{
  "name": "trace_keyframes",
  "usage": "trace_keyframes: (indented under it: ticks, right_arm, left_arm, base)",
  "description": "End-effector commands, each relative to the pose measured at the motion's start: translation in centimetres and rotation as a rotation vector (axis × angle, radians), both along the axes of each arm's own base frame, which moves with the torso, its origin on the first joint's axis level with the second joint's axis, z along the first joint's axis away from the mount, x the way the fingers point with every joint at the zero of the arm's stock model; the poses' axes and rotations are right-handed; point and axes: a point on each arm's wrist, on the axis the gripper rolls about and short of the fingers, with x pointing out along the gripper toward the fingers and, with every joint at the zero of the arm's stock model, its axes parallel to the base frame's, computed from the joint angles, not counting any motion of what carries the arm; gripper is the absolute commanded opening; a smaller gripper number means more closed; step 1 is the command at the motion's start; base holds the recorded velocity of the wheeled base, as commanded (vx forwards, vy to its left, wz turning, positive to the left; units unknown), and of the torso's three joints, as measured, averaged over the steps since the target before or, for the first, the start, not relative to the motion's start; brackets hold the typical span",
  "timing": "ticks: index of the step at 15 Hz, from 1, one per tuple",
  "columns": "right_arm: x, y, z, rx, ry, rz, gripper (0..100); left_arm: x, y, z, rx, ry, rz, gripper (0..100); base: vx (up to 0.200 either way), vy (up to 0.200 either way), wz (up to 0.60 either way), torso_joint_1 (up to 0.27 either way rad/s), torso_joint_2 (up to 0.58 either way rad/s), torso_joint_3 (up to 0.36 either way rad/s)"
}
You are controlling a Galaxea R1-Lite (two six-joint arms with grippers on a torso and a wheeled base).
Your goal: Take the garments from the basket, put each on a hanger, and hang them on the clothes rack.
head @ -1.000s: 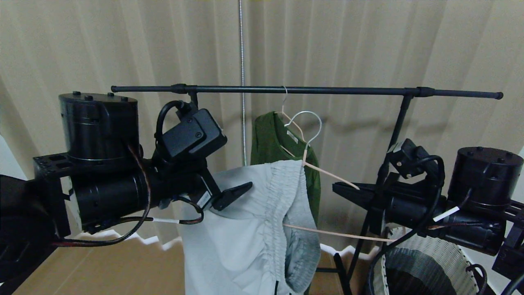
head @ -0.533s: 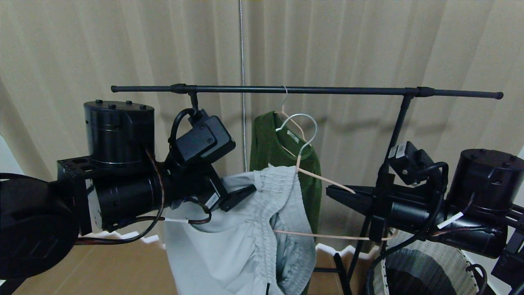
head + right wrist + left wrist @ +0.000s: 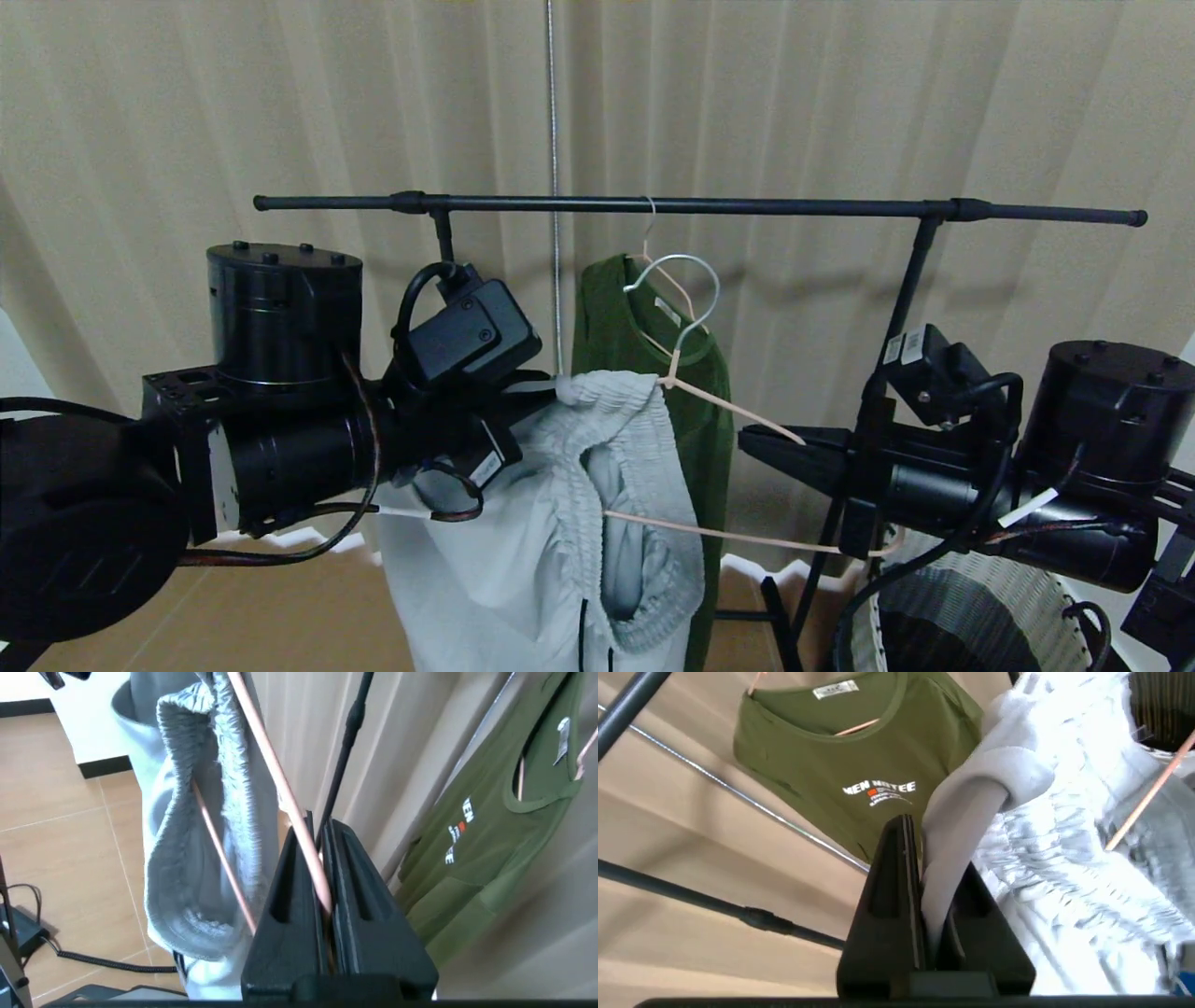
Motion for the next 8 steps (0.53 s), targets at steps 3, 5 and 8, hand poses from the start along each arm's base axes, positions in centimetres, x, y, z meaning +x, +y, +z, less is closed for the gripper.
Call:
trace_keyframes:
  ticks: [3, 5, 8]
  right_arm:
    - [0.06, 0.0, 0.01, -0.001, -0.002, -0.002, 0]
    - [0.03, -0.03, 0.01, -0.003, -0.004, -0.006, 0]
    - [0.07, -0.06, 0.11, -0.004, -0.009, -0.012, 0]
  left_arm:
    - [-0.11, 0.09, -0.33, -0.017, -0.024, 0.005, 0]
    - [-0.18, 0.14, -0.56, -0.042, -0.061, 0.007, 0]
    - [-0.31, 0.29, -0.88, -0.051, -0.073, 0.012, 0]
  base:
    - [0.0, 0.0, 0.0, 0.0, 0.0, 0.0]
    - [0.0, 0.0, 0.0, 0.0, 0.0, 0.0]
    - [0.0, 0.0, 0.0, 0.0, 0.0, 0.0]
